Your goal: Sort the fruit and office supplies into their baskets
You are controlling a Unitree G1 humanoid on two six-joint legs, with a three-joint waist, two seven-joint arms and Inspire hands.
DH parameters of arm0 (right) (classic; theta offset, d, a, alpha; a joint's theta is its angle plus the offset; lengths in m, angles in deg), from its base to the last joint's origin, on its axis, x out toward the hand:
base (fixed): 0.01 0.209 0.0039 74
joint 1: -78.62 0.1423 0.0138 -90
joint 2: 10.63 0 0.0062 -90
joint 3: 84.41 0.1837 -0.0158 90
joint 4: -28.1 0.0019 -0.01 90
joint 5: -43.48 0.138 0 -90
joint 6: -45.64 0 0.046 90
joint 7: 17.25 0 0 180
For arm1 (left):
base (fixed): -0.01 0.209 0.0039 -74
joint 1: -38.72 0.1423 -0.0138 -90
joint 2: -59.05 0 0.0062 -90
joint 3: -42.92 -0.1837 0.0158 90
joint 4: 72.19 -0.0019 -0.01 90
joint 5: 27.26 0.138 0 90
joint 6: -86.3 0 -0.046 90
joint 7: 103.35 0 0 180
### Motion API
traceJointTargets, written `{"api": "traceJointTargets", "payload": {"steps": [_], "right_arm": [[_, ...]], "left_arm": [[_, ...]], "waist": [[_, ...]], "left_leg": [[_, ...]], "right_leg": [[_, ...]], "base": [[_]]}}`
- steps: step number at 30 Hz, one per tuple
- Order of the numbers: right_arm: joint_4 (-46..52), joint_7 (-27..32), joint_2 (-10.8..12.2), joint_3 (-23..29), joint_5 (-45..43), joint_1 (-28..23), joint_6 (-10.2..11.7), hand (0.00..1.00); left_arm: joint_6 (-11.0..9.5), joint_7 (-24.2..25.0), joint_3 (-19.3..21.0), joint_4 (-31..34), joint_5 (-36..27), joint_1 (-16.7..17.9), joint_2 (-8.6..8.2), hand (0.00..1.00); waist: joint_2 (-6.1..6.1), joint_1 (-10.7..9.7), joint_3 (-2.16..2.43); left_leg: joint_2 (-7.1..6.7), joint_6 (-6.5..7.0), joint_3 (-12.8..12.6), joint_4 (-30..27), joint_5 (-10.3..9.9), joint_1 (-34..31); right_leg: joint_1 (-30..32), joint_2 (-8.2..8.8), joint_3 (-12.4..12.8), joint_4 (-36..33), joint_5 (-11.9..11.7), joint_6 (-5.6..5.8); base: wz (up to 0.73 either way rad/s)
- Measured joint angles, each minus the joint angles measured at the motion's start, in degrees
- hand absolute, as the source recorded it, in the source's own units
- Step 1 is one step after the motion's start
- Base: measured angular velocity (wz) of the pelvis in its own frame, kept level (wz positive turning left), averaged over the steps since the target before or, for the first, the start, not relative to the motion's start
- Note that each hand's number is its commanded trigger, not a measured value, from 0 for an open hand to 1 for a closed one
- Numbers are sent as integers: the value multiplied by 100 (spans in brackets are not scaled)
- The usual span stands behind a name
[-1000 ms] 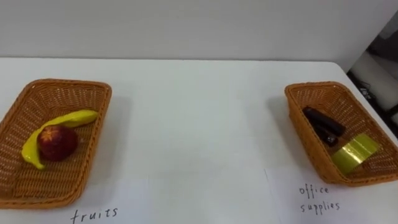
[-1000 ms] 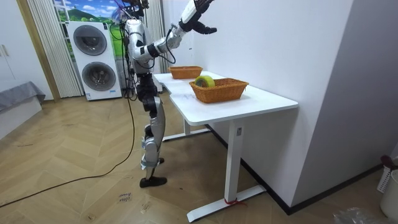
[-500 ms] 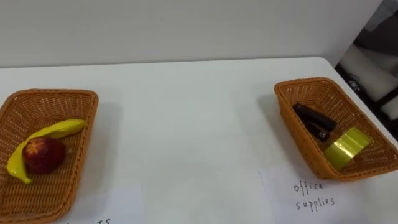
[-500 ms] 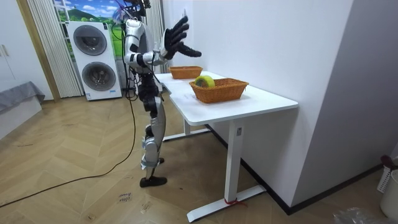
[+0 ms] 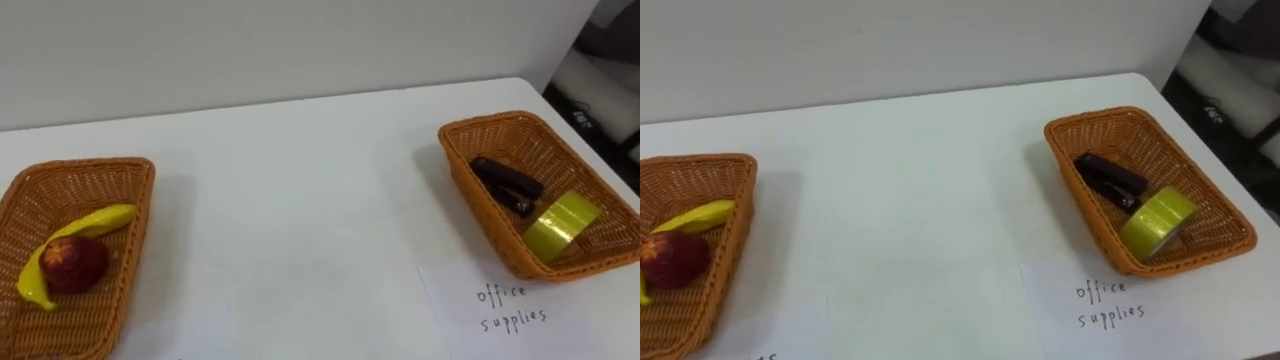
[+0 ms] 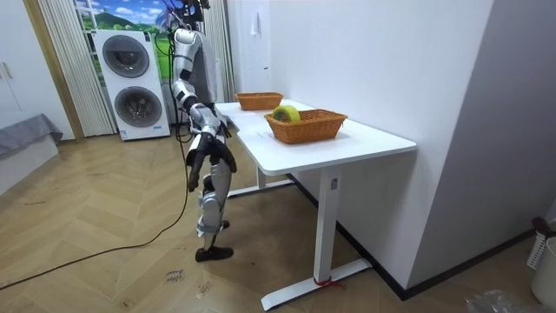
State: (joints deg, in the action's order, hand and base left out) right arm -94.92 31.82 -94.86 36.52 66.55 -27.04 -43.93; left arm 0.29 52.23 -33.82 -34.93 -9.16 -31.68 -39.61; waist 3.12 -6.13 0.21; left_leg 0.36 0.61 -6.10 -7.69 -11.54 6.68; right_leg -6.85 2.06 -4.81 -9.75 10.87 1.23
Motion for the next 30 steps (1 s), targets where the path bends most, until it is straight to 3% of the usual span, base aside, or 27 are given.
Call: {"api": "traceJointTargets", "payload": {"steps": [6,12,15,18,20,23,30], "right_arm": [[-1236,-88,185,-70,207,49,0,0],[-2326,-826,199,-326,191,-17,-62,0],[-2763,-1478,210,-663,-22,-29,-200,0],[-2961,-2127,211,-1324,-807,4,-356,0],[-2974,-2562,210,-1954,-1450,121,-416,0],[-2967,-2935,255,-2416,-1694,300,-429,0],[-2849,-3544,304,-3320,-2500,601,-414,0]], "left_arm": [[7,154,3,-98,-3,19,-35,0],[78,282,27,-128,29,35,-104,0],[115,414,72,-124,277,49,-142,0],[109,447,117,-170,288,-18,-163,0],[156,431,-72,-396,280,-150,-155,0],[199,408,-330,-534,274,-212,-164,0],[262,390,-518,-543,304,-209,-206,0]], "waist": [[-15,6,-11],[5,24,4],[13,50,6],[-9,202,-8],[-33,313,-12],[-61,488,-7],[-136,742,-5]], "left_leg": [[-27,1,-1,-9,-1,-20],[-39,6,-1,-17,1,7],[-39,6,4,-11,0,26],[-29,3,-2,-7,-4,99],[-23,-5,0,-17,-20,103],[-18,-7,-6,-62,-33,97],[-27,-10,99,-80,-37,75]], "right_leg": [[24,16,29,20,39,-16],[-9,34,2,20,58,-9],[-22,34,-6,22,58,-9],[-51,24,8,21,57,-9],[-47,17,14,28,54,-16],[-88,16,-4,94,52,-18],[-149,17,-102,119,46,-21]], "base": [[0],[0],[0],[-5],[-5],[2],[9]]}}
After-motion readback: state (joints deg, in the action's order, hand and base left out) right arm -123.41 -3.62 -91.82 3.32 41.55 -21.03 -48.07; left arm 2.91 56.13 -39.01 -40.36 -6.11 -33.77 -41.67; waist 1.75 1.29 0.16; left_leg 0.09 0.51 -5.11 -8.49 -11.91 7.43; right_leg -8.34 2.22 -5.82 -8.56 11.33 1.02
